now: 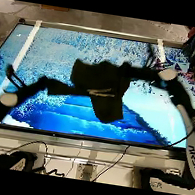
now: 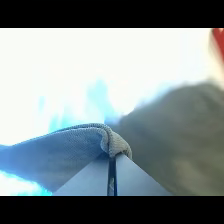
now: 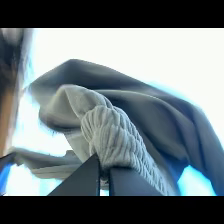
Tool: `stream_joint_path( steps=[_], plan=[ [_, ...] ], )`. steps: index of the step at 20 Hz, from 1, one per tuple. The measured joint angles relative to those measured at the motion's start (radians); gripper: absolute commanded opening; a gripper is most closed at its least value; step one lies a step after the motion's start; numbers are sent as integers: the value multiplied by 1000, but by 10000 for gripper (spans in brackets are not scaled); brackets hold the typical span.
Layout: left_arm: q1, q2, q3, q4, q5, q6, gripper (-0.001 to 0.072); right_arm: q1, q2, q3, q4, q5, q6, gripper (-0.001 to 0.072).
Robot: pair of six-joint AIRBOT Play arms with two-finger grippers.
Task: Fold the clothes and pants, and hang the long-sleeved shirts on hangers.
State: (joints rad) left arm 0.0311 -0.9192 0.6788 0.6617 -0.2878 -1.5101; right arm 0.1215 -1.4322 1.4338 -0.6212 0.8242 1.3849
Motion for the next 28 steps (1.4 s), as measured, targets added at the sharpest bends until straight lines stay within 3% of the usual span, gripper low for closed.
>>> stream_joint_path(
  steps=[6, 10, 13, 17, 22, 28],
  plan=[
    [245, -208, 596, 18, -224, 102, 16, -278, 0, 388, -117, 95, 125, 37],
    [318, -246, 781, 50, -454, 233, 16, -418, 4, 525, -176, 344, 153, 38],
    [337, -255, 823, 206, -629, 279, 16, -455, 4, 537, -291, 522, 161, 39],
    [367, -258, 840, 531, -741, 220, 16, -472, 4, 502, -422, 626, 165, 39],
    [402, -261, 787, 769, -819, 217, 16, -478, -7, 432, -525, 660, 167, 38],
    [413, -262, 608, 877, -855, 264, 17, -479, -55, 310, -632, 578, 167, 38]
  ],
)
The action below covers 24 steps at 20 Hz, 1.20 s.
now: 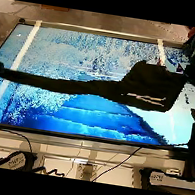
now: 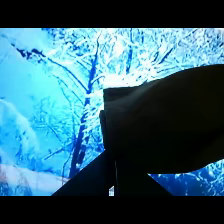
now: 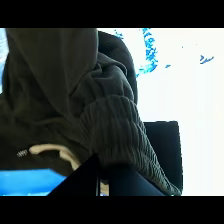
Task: Fold the clothes and pants, and hang the long-sleeved shirts on hangers.
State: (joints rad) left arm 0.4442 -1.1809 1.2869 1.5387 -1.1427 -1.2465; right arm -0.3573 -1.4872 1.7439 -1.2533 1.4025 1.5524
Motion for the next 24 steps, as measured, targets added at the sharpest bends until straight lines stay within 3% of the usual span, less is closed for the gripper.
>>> stream_joint_path(
  steps=[4, 6, 7, 8, 9, 13, 16, 17, 20, 24],
  plan=[
    [1, -1, -65, 22, 11, 24, 17, 0, -43, -66, -19, -194, 0, 39],
    [1, -1, -77, 26, 24, 28, 17, 0, -68, -88, -25, -311, 0, 103],
    [1, -1, -80, 27, 30, 30, 17, 0, -80, -94, -26, -365, 4, 246],
    [1, -1, -84, 27, 36, 32, 17, 0, -93, -99, -29, -416, 11, 460],
    [1, -1, -85, 27, 39, 32, 17, -2, -106, -103, -31, -466, 17, 586],
    [1, -1, -89, 28, 47, 35, 18, -32, -131, -108, -47, -565, 31, 580],
    [1, -1, -90, 28, 50, 35, 18, -103, -137, -109, -71, -479, 17, 471],
    [1, -1, -90, 28, 50, 35, 17, -132, -142, -109, -87, -411, -20, 439],
    [1, -1, -90, 27, 54, 35, 18, -222, -153, -148, -91, -180, -199, 439],
    [1, -1, -91, 23, 58, 35, 18, -323, -157, -326, 43, 24, -440, 468]
  ],
)
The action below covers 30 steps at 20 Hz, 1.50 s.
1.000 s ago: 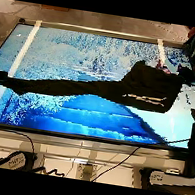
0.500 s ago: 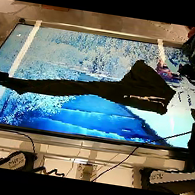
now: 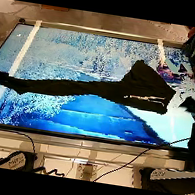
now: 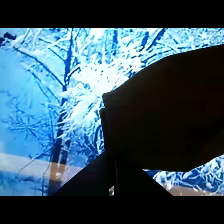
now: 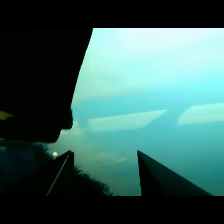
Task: Fold the clothes and pants, and hang the long-sleeved shirts on hangers.
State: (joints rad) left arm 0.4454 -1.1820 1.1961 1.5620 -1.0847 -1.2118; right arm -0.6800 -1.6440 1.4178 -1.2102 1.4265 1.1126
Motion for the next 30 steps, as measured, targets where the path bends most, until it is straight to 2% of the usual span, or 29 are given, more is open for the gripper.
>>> stream_joint_path(
  steps=[1, 4, 9, 11, 14, 15, 16, 17, 21, 23, 26, 30],
  plan=[
    [0, 0, 0, 0, 0, 0, 18, -13, 0, -46, 46, 22, -56, 533],
    [0, 0, 0, -3, 0, 0, 18, -24, 0, -146, 144, 38, -193, 636],
    [-1, 0, 0, -42, 0, -3, 18, 24, -1, -198, 197, -64, -291, 640],
    [-2, -3, 0, -64, 1, -3, 18, 70, -2, -206, 198, -119, -315, 560],
    [-2, -14, 0, -85, 1, -3, 17, 147, -6, -211, 183, -198, -334, 365],
    [-3, -19, 0, -95, 3, -3, 18, 173, -6, -211, 180, -218, -336, 250],
    [-3, -22, 0, -103, 8, -3, 17, 196, -6, -211, 180, -234, -340, 86],
    [-3, -25, 0, -116, 18, -3, 18, 218, -5, -212, 180, -244, -340, 39],
    [-3, -20, 11, -196, 121, -3, 17, 277, 25, -157, 219, -223, -330, 38],
    [-3, -6, 39, -243, 203, -4, 16, 286, 57, -72, 260, -222, -285, 39],
    [-3, 34, 100, -285, 346, -3, 17, 288, 117, 106, 306, -264, -161, 39],
    [-1, 111, 142, -305, 586, -3, 17, 278, 197, 314, 325, -417, 71, 38]
  ],
)
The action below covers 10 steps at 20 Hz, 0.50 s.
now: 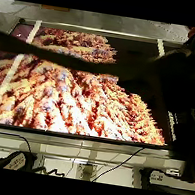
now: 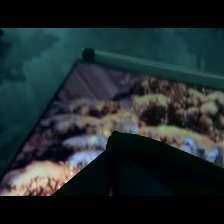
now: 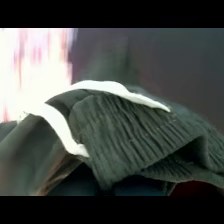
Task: Fold the clothes and pants, and hang the long-sleeved shirts on hangers.
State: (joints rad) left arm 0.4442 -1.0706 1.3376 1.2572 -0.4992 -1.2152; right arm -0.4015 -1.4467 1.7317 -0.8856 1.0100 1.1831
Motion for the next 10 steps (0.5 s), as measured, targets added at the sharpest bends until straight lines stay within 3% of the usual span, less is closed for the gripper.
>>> stream_joint_path(
  steps=[3, 5, 10],
  plan=[
    [3, 31, 9, -4, 74, 0, 17, -2, 36, 85, -31, -69, 147, 38],
    [4, 34, 12, 38, 50, 0, 17, -3, 40, 111, -90, -60, 215, 38],
    [6, -53, 13, 258, -235, 12, 16, -3, -19, 132, -284, 159, 304, 38]
  ],
)
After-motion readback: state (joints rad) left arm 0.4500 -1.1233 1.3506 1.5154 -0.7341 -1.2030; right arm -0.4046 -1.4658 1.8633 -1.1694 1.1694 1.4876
